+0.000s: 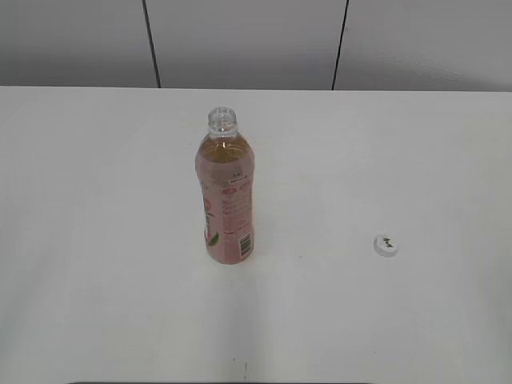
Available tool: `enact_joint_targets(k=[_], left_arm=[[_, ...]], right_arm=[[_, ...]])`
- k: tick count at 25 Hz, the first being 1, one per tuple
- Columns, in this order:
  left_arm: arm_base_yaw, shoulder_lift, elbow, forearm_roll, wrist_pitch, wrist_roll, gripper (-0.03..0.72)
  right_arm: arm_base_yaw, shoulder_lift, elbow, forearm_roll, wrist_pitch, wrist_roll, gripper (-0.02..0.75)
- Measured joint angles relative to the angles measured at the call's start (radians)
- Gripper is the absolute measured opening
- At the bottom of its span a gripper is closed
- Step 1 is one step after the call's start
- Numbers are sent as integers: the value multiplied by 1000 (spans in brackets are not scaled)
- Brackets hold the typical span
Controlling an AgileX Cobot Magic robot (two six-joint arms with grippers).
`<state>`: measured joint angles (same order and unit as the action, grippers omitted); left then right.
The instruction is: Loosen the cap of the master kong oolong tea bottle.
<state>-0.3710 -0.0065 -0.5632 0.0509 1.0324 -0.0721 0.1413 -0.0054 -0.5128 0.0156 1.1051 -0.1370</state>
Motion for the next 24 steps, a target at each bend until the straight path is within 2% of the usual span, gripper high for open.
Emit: enact_joint_targets(k=[2, 4, 10, 13, 24], left_arm=[[4, 0, 0, -1, 0, 0, 465], [38, 0, 0, -2, -1, 0, 454], [277, 0, 0, -13, -3, 1, 436], [340, 0, 0, -17, -3, 1, 436], [348, 0, 0, -18, -5, 1, 436]], right_arm=[[0, 0, 0, 0, -1, 0, 503], [-1, 0, 0, 0, -1, 0, 503], [-114, 0, 0, 1, -1, 1, 503], [-130, 0, 0, 1, -1, 1, 503], [-131, 0, 0, 3, -1, 1, 503]])
